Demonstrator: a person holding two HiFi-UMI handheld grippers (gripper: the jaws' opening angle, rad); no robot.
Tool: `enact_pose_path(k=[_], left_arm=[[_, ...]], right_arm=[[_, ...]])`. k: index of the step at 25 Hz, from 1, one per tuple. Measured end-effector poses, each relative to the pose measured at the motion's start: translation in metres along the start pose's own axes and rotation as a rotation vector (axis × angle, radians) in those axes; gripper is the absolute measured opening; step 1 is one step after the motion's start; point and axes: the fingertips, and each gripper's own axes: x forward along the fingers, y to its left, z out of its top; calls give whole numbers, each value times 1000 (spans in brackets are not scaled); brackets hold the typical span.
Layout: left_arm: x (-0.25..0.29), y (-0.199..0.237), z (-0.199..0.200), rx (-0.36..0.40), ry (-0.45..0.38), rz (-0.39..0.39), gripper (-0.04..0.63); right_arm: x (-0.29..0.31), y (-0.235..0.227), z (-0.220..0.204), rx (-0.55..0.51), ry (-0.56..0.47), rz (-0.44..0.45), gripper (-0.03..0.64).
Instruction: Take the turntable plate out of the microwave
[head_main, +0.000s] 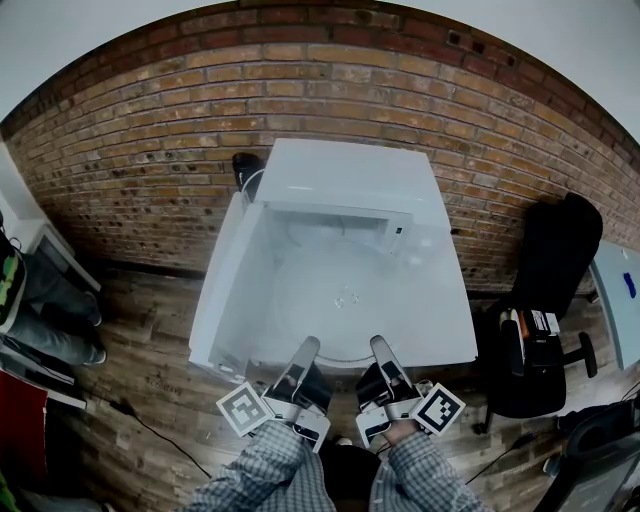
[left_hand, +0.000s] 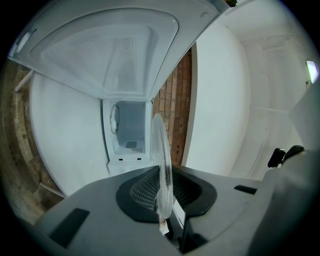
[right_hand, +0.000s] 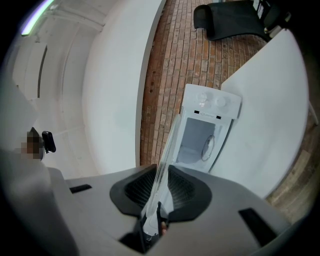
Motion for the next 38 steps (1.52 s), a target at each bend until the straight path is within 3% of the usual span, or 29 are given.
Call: enact_pose_path(k=[38], left_arm=[[10, 10, -2, -8, -1, 17, 52]], right_arm=[[3, -13, 7, 7, 8, -21, 74]])
